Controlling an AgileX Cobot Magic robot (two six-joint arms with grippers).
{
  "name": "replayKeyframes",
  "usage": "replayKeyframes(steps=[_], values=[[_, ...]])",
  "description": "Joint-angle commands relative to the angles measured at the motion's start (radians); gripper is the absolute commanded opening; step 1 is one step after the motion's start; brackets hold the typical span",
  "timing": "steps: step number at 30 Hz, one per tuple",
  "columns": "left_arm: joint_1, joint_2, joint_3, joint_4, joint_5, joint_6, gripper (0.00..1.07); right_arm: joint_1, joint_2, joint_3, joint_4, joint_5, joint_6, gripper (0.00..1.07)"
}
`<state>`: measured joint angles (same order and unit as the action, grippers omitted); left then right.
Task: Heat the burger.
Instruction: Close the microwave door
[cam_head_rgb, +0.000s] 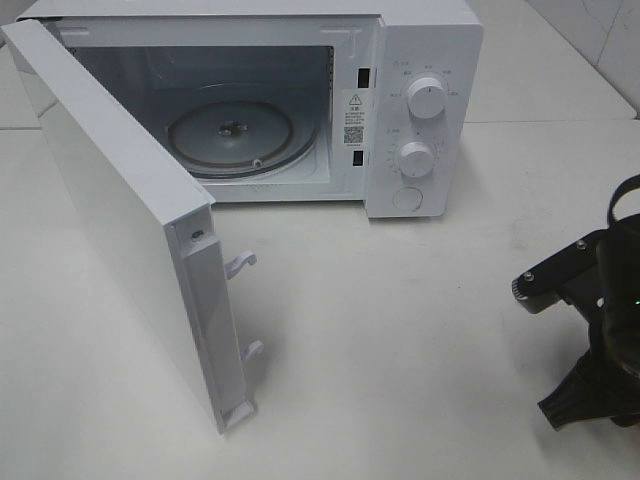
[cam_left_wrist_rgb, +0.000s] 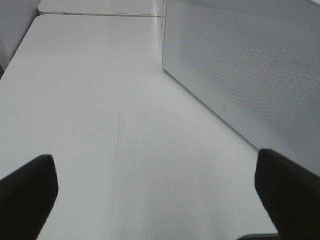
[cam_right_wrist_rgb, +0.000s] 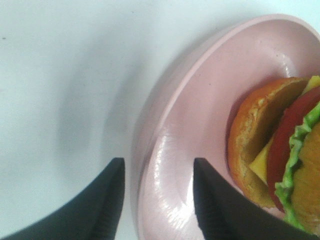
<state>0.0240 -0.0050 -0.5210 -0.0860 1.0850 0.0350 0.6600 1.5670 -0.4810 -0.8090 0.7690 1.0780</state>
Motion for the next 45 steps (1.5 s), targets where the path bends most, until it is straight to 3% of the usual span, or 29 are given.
replayKeyframes(steps=[1,14,19,21,29,45], values=[[0.000,-0.015,0.004,0.001,-0.013,-0.007,1.00,-0.003,-0.088,-0.001,0.055,0.007,-0.122,0.49],[0.000,-0.015,0.004,0.001,-0.013,-0.007,1.00,-0.003,-0.290,-0.001,0.183,0.003,-0.309,0.64],[0.000,-0.015,0.004,0.001,-0.013,-0.007,1.00,-0.003,-0.383,-0.001,0.287,-0.021,-0.430,0.69],[0.000,-0.015,0.004,0.001,-0.013,-0.007,1.00,-0.003,-0.455,-0.001,0.392,-0.046,-0.525,0.71],[0.000,-0.015,0.004,0.001,-0.013,-0.007,1.00,-0.003,-0.583,-0.037,0.594,-0.040,-0.696,0.73],[0.000,-0.015,0.004,0.001,-0.013,-0.007,1.00,-0.003,-0.838,-0.129,0.733,0.146,-0.835,0.73]])
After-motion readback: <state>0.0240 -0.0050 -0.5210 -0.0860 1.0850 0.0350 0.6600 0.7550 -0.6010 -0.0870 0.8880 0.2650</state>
